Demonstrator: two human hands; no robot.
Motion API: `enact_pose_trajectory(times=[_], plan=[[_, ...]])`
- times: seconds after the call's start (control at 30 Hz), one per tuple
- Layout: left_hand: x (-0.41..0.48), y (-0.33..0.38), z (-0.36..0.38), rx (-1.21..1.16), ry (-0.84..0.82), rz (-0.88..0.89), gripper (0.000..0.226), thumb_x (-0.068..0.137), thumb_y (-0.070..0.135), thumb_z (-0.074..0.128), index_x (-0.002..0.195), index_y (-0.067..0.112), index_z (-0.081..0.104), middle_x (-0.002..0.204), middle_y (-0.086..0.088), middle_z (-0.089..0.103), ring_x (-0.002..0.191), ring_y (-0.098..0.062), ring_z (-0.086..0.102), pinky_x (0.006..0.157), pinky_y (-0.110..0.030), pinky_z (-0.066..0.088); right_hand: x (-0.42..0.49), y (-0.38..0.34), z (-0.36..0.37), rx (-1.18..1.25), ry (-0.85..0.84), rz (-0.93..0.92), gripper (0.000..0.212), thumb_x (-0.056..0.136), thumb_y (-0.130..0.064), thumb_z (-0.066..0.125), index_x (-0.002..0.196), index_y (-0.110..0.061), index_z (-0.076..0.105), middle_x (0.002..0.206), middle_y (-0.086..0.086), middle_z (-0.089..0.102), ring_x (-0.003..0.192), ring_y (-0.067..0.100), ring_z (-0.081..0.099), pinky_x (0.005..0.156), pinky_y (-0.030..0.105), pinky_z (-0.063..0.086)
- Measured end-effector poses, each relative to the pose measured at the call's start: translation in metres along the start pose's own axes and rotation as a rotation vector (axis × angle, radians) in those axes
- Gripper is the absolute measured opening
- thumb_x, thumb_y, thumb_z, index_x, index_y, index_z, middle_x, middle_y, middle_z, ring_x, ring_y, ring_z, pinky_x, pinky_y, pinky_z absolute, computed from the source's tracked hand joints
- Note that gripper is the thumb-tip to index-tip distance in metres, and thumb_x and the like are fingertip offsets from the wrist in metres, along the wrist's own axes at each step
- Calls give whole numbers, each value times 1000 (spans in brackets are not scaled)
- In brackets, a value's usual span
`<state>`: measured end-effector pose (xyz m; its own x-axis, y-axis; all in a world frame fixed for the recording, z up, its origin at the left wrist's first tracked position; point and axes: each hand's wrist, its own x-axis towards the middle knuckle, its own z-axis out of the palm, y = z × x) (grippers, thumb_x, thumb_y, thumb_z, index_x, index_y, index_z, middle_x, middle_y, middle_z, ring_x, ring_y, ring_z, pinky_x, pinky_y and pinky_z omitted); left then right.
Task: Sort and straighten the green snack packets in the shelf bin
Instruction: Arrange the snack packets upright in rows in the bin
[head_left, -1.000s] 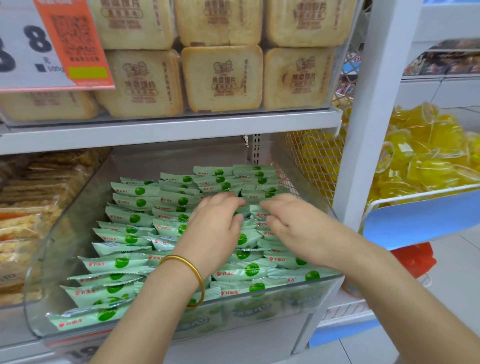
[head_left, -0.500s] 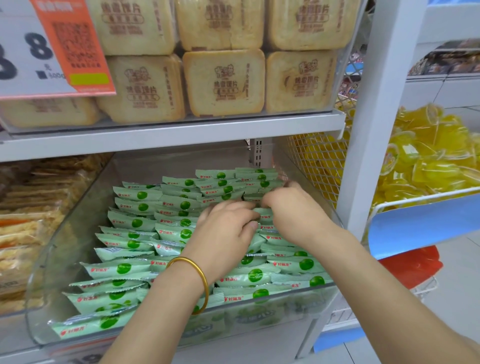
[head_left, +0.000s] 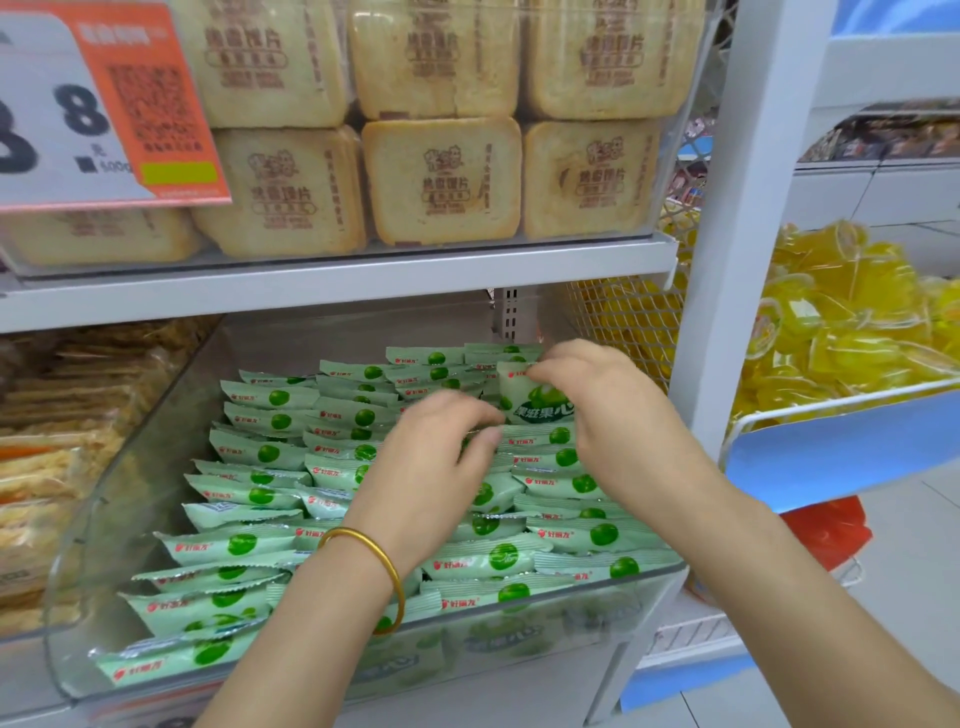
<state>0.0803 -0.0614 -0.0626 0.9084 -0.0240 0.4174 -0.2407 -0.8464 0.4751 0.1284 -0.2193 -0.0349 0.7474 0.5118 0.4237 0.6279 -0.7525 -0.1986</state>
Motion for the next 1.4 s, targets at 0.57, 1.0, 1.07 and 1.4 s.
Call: enact_pose_trajectory(times=[0.57,1.0,1.07,1.4], plan=[[-33,11,-44,-771,154,-92,56,89,-2,55,115,44,34,99,-1,71,83,-16,71,73,-28,56,-20,-18,-10,840,129,-57,36,85,-18,54,110,-41,65,125,-10,47,102,1,54,89,20,46],[-54,0,-57,-919,-58,-111,76,69,-1,66,128,38,38,129,2,56,100,-17,65,80,-29,55,-15,-26,-4,1353,-263,-9,77,65,3,70,131,-32,51,134,-4,54,109,20,62,81,32,55],[-55,0,-58,-913,-63,-109,78,69,-2,66,128,39,37,130,2,55,102,-18,65,81,-30,55,-14,-26,-3,1364,-271,-16,78,65,4,70,132,-31,50,133,-4,54,110,21,62,82,35,56],[-55,-1,-55,-782,-44,-83,72,70,10,69,124,48,39,133,5,50,113,-11,59,89,-31,53,-16,-26,-3,1380,-256,7,76,64,4,71,130,-29,52,131,0,56,107,23,63,81,34,56]])
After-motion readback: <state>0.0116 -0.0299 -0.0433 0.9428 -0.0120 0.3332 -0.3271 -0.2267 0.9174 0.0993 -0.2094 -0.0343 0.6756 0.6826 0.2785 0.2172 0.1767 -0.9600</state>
